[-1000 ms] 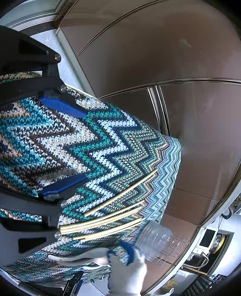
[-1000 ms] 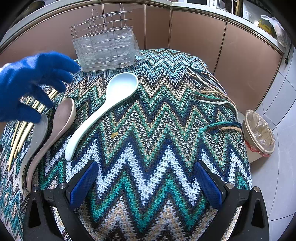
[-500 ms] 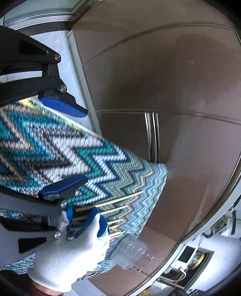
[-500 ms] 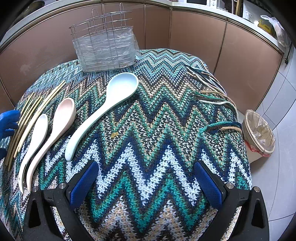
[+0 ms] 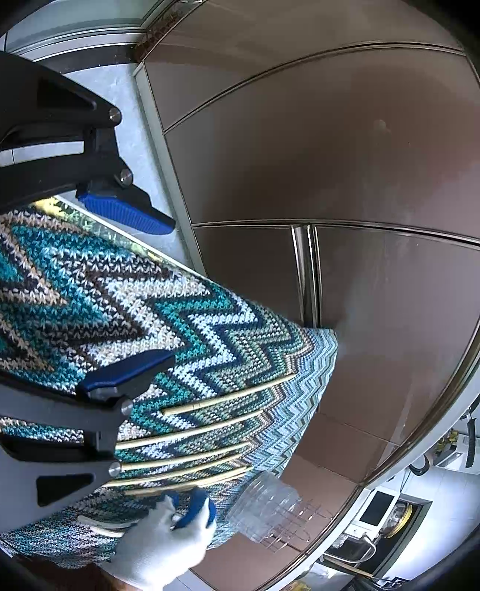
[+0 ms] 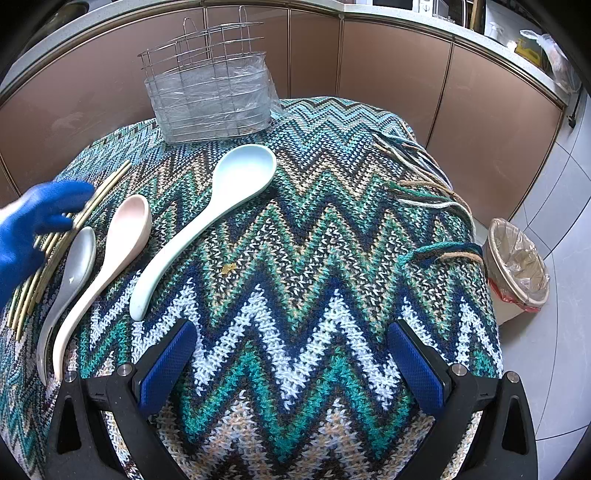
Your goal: Organize utensils
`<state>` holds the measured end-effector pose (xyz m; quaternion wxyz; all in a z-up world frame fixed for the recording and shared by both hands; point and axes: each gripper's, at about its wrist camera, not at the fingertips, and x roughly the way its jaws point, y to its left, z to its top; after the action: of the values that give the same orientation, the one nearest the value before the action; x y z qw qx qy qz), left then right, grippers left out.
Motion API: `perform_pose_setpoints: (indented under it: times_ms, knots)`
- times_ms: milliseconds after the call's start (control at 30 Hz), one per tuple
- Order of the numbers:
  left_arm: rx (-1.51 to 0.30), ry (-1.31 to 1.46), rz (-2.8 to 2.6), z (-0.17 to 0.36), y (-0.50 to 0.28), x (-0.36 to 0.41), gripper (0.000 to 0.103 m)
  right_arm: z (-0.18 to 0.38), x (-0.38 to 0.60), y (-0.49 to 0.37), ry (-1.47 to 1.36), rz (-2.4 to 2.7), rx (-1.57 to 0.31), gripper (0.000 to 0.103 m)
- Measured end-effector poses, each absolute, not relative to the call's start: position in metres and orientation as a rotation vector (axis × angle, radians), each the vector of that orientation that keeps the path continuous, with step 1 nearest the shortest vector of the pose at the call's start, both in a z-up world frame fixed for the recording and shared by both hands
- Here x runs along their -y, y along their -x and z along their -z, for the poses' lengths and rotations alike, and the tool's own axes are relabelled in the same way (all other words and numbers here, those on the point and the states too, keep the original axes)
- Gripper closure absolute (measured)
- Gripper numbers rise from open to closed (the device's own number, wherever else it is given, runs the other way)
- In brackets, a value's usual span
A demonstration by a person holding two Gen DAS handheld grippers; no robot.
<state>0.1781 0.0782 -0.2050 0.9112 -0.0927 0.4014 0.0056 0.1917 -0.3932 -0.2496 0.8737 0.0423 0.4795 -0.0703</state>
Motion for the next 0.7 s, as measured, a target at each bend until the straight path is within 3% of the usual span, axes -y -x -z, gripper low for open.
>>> perform_pose_setpoints:
  times_ms: [700]
  knots:
    - [-0.826, 0.168, -0.007, 0.2065, -0.1787, -0.0751, 0.041, 0.25, 0.3935, -0.193, -0.089, 0.147, -1.003, 0.0]
